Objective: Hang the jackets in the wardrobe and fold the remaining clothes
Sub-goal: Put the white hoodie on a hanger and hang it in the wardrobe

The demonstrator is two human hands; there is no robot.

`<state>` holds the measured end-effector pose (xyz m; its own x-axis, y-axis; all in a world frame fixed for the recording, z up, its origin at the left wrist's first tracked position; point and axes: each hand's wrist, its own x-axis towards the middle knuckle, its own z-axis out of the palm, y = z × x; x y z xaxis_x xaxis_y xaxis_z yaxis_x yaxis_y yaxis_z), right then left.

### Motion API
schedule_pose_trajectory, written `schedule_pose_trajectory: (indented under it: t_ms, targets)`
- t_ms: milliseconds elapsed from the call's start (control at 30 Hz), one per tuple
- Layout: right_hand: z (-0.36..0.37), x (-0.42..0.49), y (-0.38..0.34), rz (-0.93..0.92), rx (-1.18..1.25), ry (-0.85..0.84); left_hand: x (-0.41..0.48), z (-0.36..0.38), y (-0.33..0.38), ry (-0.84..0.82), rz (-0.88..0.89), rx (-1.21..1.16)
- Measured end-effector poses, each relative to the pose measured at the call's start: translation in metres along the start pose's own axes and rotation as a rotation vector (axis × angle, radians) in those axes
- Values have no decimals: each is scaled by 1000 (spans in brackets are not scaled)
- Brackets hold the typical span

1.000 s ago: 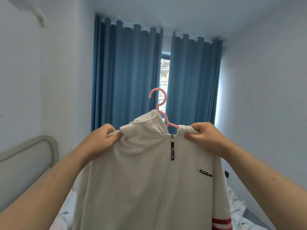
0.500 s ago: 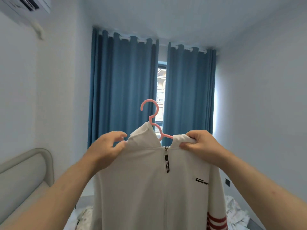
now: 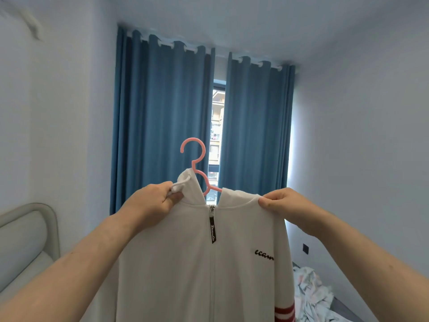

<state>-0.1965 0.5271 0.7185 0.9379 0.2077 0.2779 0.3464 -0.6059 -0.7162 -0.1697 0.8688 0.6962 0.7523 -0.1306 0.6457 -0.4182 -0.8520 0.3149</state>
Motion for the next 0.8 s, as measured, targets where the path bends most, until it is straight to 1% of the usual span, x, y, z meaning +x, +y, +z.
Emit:
schedule_pose_trajectory:
  t_ms: [100, 167, 200, 267, 300, 367, 433, 467, 533, 600, 667, 733, 800]
  targets:
    - [12, 4, -10, -62, 122, 150, 2, 3, 2, -80, 52, 131]
    - [23, 9, -26, -190, 56, 251, 1, 12, 12, -113, 102, 236]
    - [29, 10, -35, -254, 7, 267, 1, 16, 15, -102, 98, 209]
    - [34, 12, -48, -324, -53, 218, 1, 15, 13, -52, 32, 46]
    - [30, 11, -51, -310, -65, 158, 1, 13, 10, -24, 6, -22]
    - [16, 8, -49, -216, -54, 15, 0, 8, 1, 12, -20, -111]
    - [6, 6, -43, -106, -74, -66, -1, 5, -5, 29, -18, -173]
    - [6, 6, -41, -84, -114, -68, -1, 5, -5, 29, -6, -191]
    - [13, 8, -39, -103, -228, -23, 2, 6, -4, 32, 27, -210]
    - [19, 11, -38, -123, -292, -18, 3, 6, -3, 24, 47, -292]
    - [21, 13, -35, -126, -330, -25, 3, 6, -2, -8, 52, -444]
    - [24, 13, -29, -153, -359, 9, 2, 4, 1, -27, 63, -549]
    - [27, 12, -23, -177, -308, 69, 1, 2, 2, -26, 63, -610]
